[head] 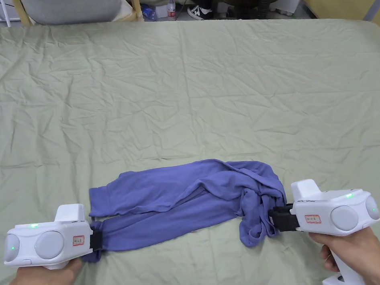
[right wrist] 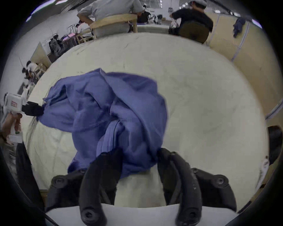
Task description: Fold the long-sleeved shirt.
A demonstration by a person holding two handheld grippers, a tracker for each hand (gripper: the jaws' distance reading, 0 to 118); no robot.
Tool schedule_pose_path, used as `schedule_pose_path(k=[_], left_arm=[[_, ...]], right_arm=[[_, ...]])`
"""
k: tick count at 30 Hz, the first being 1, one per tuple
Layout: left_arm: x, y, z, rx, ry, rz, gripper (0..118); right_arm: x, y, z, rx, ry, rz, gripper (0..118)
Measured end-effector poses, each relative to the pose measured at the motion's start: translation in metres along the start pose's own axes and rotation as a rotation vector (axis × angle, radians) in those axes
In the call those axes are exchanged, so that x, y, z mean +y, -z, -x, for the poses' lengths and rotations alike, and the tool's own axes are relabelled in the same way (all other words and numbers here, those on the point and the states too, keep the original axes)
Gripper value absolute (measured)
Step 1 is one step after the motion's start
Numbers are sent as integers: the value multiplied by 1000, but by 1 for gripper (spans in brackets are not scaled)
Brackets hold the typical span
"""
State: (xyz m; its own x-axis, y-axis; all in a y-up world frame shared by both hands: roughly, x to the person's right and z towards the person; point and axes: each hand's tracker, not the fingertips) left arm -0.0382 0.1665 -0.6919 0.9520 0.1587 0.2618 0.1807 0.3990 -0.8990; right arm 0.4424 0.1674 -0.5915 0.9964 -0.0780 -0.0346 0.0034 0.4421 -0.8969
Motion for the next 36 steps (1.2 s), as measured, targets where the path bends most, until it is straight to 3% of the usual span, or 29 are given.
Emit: schedule_pose_path(k=[2, 5, 6, 9, 16, 19, 22, 30, 36], left_arm=[[0, -1, -2, 6, 3, 0, 7], [1, 0, -5, 19, 17, 0, 7], [0, -1, -7, 26, 25, -3, 7], [-3, -12, -8, 34, 44, -36, 7], [8, -94, -6, -10, 65, -255, 7], [23, -143, -8, -12, 97, -377, 7], [42, -195, -9, -9, 141, -484, 7], [112, -339, 6, 88, 258, -716, 7], [162, -436, 22, 132, 240, -861, 7]], right_arm=[[1, -5, 2, 5, 22, -31, 48], [1, -5, 6, 23, 13, -31, 19], [1, -7, 11, 21, 18, -38, 17], [1, -24, 21, -31, 56, -96, 16], [34, -125, 49, -52, -43, -312, 15], [55, -169, 67, -82, -128, -401, 15], [76, -208, 80, -61, -151, -473, 15], [139, -317, 120, -88, -258, -648, 15], [188, -401, 141, -81, -255, -793, 15]])
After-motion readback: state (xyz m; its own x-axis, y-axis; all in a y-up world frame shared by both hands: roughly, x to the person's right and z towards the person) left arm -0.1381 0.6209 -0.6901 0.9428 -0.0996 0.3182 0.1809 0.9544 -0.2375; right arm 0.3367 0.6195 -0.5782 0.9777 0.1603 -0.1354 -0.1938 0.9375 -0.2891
